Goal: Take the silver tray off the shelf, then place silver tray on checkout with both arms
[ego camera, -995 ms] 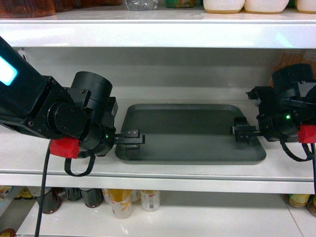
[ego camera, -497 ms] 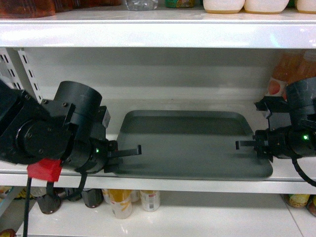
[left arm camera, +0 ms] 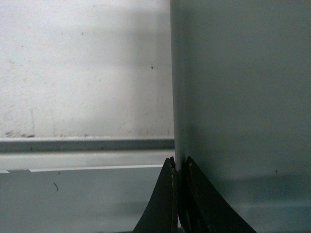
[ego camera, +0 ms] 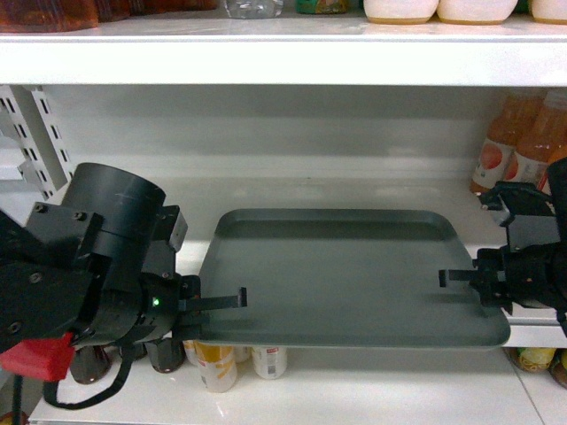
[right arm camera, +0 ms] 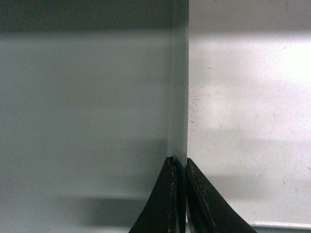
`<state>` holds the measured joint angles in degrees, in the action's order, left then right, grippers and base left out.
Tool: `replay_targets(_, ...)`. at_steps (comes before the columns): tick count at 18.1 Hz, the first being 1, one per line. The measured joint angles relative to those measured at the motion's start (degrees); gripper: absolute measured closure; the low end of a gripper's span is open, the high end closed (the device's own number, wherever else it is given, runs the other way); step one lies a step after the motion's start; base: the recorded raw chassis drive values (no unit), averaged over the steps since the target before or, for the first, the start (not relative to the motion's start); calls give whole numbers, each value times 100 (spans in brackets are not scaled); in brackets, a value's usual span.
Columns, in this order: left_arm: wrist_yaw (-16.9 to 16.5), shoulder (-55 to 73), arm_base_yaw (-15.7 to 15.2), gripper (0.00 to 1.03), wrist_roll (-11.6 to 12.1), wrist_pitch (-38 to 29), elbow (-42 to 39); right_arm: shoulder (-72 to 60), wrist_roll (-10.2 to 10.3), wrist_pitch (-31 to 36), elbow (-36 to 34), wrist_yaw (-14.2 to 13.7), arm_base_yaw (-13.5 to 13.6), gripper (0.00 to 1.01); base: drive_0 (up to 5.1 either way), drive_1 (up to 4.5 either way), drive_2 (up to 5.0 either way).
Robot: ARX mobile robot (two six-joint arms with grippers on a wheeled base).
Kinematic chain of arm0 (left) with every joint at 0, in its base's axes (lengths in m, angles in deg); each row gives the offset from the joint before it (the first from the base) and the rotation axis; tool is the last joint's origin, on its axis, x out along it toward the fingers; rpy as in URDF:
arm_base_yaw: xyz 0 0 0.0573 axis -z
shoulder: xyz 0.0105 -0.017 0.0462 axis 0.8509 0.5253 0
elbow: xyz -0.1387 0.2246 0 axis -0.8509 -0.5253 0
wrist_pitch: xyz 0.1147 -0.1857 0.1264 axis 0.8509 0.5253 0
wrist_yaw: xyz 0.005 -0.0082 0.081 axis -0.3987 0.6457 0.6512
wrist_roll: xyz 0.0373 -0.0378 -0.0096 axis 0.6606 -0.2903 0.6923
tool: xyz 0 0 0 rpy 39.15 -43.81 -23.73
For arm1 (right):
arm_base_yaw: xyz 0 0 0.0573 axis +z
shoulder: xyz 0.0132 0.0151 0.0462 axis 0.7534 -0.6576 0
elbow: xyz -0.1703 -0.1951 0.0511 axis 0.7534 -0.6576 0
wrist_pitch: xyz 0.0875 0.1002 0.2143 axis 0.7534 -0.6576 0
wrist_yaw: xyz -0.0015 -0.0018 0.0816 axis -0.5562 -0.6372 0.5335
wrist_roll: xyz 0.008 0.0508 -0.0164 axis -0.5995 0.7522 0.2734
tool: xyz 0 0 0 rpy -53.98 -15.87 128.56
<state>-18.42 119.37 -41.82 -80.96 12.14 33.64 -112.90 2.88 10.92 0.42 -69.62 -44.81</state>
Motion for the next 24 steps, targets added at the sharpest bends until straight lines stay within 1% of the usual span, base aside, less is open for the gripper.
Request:
replay_targets(3, 66, -562, 52, 100, 20, -133, -374, 586, 81, 264, -507, 44, 7, 98, 0, 0, 0)
replay_targets(5, 195, -1226, 101, 100, 83, -275, -702, 1296, 146, 466, -990, 81, 11, 98, 0, 0, 0)
replay_targets(9, 321, -2166, 175, 100, 166, -278, -1294, 2315, 249, 516, -1759, 184, 55, 98, 0, 0, 0)
replay_targets(10, 503, -3132, 210, 100, 271, -501, -1998, 3263, 404, 573, -2472, 323, 127, 98, 0, 0, 0)
replay_targets(11, 557, -3198, 221, 100, 323, -527, -2031, 3309, 424, 597, -2483, 348, 131, 98, 0, 0, 0)
replay_targets(16, 560, -3117, 221, 100, 326, -507, -2031, 3257, 437, 570, -2487, 365, 131, 98, 1, -42, 45)
replay_targets(24, 570, -3112, 223, 100, 326, -511, -2031, 3250, 439, 573, -2487, 365, 151, 98, 3, -408, 415)
